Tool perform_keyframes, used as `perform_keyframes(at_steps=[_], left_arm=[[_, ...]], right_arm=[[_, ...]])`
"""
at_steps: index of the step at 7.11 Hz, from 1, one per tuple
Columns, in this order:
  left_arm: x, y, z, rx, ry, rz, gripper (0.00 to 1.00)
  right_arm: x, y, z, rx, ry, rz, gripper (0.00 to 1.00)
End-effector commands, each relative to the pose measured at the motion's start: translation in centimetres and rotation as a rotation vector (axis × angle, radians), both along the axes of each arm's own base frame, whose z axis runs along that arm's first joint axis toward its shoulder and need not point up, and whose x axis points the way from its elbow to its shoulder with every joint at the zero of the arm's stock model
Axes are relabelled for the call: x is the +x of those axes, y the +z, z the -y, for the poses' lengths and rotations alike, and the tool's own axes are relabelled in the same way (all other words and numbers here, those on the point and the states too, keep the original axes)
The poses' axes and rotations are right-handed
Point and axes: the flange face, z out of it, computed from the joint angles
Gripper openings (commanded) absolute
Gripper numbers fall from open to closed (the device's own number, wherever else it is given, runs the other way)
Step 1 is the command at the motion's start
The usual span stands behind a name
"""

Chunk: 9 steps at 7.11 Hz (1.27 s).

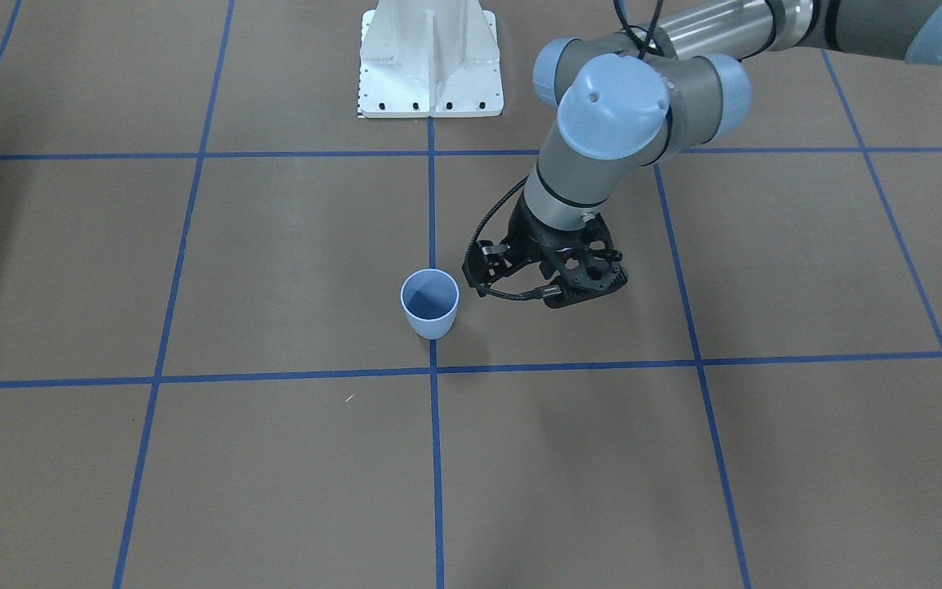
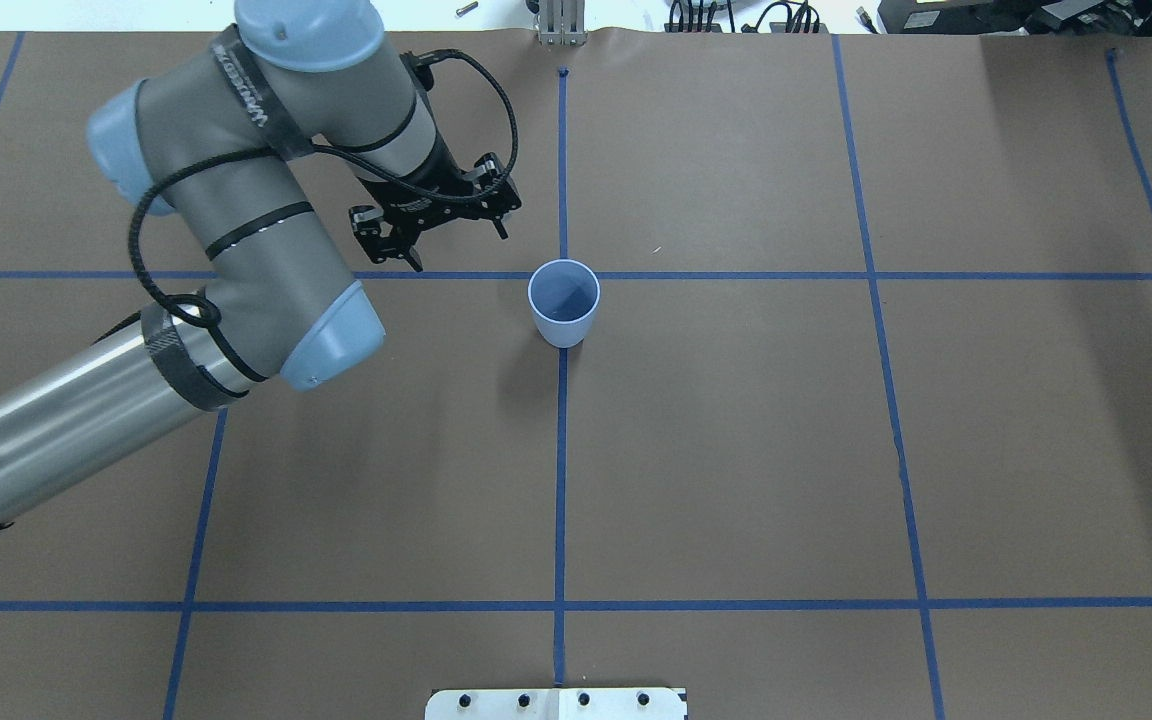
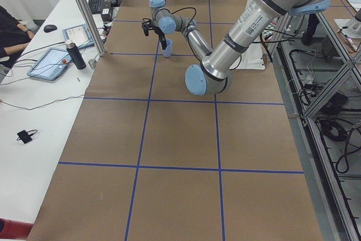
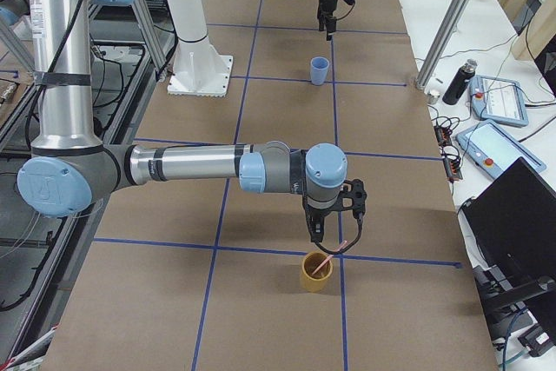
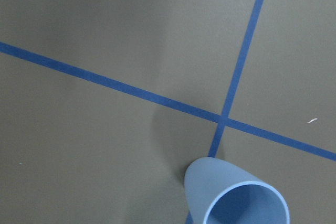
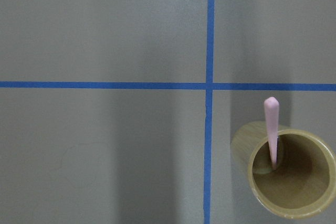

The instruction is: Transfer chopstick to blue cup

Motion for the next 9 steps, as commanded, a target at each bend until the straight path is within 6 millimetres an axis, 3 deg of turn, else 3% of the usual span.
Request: perform_keyframes(at_steps=[1,2,5,6,8,9], left_arm=[[-3.2,3.1,1.0,0.034,0.008,0.042,0.98],[-3.3,3.1,0.9,0.035,0.006,0.041,0.98],[-3.5,2.9,0.7,0.039,0.006,0.037,0.98],[-3.8,2.7,0.6,0.043,0.003,0.034,0.98],[-6.7,5.4,-1.9,0.044,-0.003,0.033,0.98],[-7.8,6.3,-1.7,0.037,-0.015,0.040,0.98]], right_arm=[[0.4,1.9,-0.4,0.056,-0.078,-0.059,1.00],[0.8,3.3,0.2,0.154,-0.198,-0.116,1.00],[0.9,1.7,2.3,0.409,-0.339,-0.147,1.00],[0.8,2.6,2.3,0.460,-0.337,-0.154,1.00],[0.7,7.2,2.6,0.574,-0.332,-0.155,0.94],[0.6,7.1,2.8,0.593,-0.330,-0.142,0.91]])
